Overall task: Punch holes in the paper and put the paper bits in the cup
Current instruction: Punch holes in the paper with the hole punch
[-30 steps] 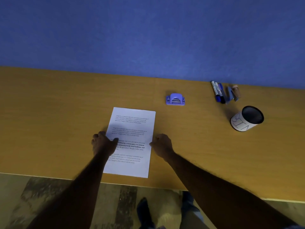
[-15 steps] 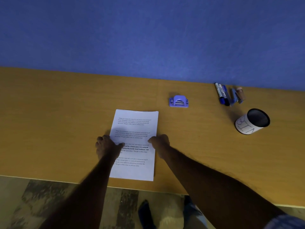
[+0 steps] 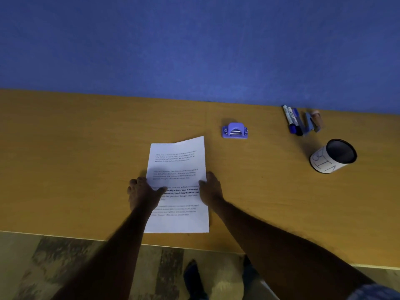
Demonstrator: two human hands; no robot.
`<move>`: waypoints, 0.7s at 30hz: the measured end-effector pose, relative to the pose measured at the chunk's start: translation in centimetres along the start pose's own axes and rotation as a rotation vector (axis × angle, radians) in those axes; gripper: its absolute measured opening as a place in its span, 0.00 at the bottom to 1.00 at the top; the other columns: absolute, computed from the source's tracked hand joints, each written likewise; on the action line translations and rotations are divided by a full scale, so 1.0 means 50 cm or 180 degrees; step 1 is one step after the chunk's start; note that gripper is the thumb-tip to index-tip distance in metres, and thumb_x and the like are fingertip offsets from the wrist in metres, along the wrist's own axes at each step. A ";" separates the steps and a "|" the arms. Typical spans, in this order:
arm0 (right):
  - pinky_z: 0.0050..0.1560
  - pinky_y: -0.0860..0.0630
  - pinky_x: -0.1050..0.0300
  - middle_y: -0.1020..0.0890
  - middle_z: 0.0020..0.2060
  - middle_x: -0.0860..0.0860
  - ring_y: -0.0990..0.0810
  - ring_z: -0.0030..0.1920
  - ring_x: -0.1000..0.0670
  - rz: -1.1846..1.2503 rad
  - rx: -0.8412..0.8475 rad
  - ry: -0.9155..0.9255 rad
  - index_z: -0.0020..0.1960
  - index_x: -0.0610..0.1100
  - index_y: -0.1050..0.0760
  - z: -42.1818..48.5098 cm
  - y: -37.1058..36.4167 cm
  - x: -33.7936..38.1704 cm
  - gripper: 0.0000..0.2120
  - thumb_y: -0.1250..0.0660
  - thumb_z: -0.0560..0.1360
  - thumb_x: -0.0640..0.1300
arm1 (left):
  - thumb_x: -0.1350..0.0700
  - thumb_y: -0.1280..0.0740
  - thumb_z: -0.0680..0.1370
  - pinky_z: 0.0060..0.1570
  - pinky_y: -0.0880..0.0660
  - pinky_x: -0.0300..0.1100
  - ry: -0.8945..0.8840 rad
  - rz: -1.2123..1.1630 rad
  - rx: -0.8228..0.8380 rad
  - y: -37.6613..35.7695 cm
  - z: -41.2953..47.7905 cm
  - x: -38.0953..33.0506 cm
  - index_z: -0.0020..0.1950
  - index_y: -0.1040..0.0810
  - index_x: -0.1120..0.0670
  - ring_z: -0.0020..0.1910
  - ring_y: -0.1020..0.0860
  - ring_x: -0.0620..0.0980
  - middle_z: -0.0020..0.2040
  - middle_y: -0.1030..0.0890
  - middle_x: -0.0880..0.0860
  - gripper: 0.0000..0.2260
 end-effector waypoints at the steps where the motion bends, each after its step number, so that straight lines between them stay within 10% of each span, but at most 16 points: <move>1: 0.43 0.22 0.56 0.19 0.54 0.44 0.21 0.46 0.49 0.0165 0.0051 -0.0034 0.53 0.44 0.29 0.004 0.009 -0.004 0.07 0.43 0.78 0.37 | 0.41 0.27 0.72 0.63 0.30 0.54 -0.0042 -0.0014 0.0009 -0.002 -0.001 -0.002 0.66 0.29 0.61 0.65 0.30 0.61 0.63 0.25 0.60 0.32; 7: 0.45 0.24 0.57 0.19 0.50 0.47 0.21 0.46 0.50 0.0792 0.0265 -0.0065 0.50 0.44 0.25 0.018 0.082 -0.038 0.09 0.41 0.76 0.34 | 0.41 0.32 0.76 0.66 0.32 0.56 -0.0098 -0.0458 0.0027 -0.008 0.001 -0.021 0.68 0.30 0.64 0.66 0.30 0.63 0.65 0.25 0.64 0.31; 13: 0.52 0.21 0.51 0.18 0.55 0.43 0.19 0.52 0.43 0.1240 0.0252 -0.0225 0.57 0.39 0.23 0.027 0.153 -0.069 0.12 0.40 0.77 0.33 | 0.49 0.34 0.80 0.48 0.18 0.57 -0.0418 -0.2001 0.0962 -0.027 -0.029 -0.105 0.56 0.20 0.58 0.47 0.16 0.59 0.49 0.15 0.57 0.13; 21: 0.63 0.25 0.40 0.20 0.60 0.41 0.21 0.59 0.40 0.1218 0.0285 -0.0229 0.65 0.37 0.28 0.041 0.238 -0.109 0.14 0.41 0.80 0.36 | 0.61 0.38 0.82 0.56 0.21 0.61 -0.0337 -0.2542 0.1585 -0.076 -0.063 -0.189 0.62 0.23 0.60 0.53 0.17 0.62 0.56 0.17 0.61 0.11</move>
Point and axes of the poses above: each hand's wrist, its own z-axis towards the middle knuckle, its own y-axis out of the back of the hand, x = y × z, the point moved 3 cm from there along z, towards the middle knuckle
